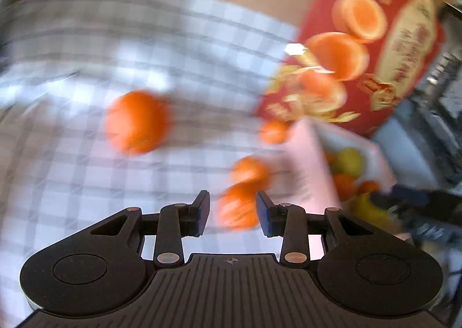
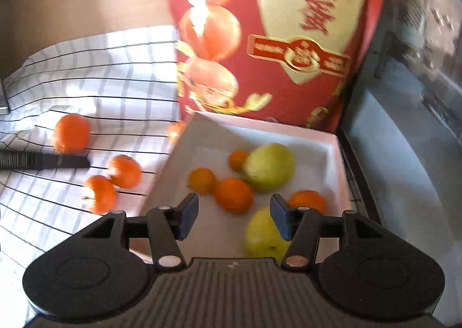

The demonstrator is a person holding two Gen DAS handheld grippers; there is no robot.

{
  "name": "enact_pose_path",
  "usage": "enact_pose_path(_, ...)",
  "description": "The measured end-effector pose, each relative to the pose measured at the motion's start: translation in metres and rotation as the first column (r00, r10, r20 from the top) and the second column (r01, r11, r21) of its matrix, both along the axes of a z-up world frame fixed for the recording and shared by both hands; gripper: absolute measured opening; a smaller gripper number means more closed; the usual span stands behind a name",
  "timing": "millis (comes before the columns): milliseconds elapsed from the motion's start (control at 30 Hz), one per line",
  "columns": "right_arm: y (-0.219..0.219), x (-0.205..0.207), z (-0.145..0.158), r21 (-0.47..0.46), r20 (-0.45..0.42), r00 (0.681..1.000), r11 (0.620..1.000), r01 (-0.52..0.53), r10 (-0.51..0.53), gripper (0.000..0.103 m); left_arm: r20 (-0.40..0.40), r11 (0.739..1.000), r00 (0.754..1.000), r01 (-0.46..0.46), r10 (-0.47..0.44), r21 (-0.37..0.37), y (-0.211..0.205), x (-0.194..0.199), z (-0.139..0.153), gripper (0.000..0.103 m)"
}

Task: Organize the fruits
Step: 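Lift both open tools away from the pink box, then close the right tool on a mandarin while the left tool closes on another mandarin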

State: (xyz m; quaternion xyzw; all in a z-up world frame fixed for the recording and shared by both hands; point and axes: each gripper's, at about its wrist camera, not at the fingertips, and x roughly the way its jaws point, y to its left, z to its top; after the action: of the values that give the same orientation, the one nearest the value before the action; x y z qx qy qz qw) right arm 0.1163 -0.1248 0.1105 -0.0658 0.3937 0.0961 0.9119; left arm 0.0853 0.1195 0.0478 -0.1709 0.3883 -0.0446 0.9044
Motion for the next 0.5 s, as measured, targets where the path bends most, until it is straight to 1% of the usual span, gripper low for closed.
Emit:
enact_pose_path(100,0.029,-0.010,0.009,-0.004,0.015,0.999,0.999,-0.050,0.050,0.056,-0.016,0.998,0.998,-0.056,0.055,-0.021,0.035,-0.023,-0.008,0.039)
enact_pose_path(233,0.072,-0.019,-0.001,-0.013,0.005,0.992,0.992,-0.129,0.129,0.057,-0.035,0.997,0.996,-0.080,0.079,-0.021,0.063,-0.043,-0.015,0.039)
enact_pose_path(367,0.110,-0.020,-0.022,-0.014,-0.028,0.985,0.985,-0.173,0.173,0.057,-0.044,0.998,0.997,-0.064,0.062,-0.030,0.072,-0.053,-0.021,0.039)
enact_pose_path(433,0.127,-0.016,-0.033,-0.016,-0.040,0.984,0.984,-0.176,0.176,0.057,-0.053,0.998,0.997,-0.050,0.048,-0.031,0.072,-0.055,-0.025,0.039)
enact_pose_path(500,0.141,-0.008,-0.042,-0.038,-0.045,0.986,0.986,-0.162,0.161,0.058,-0.059,0.999,0.998,-0.035,0.032,-0.036,0.071,-0.057,-0.028,0.039)
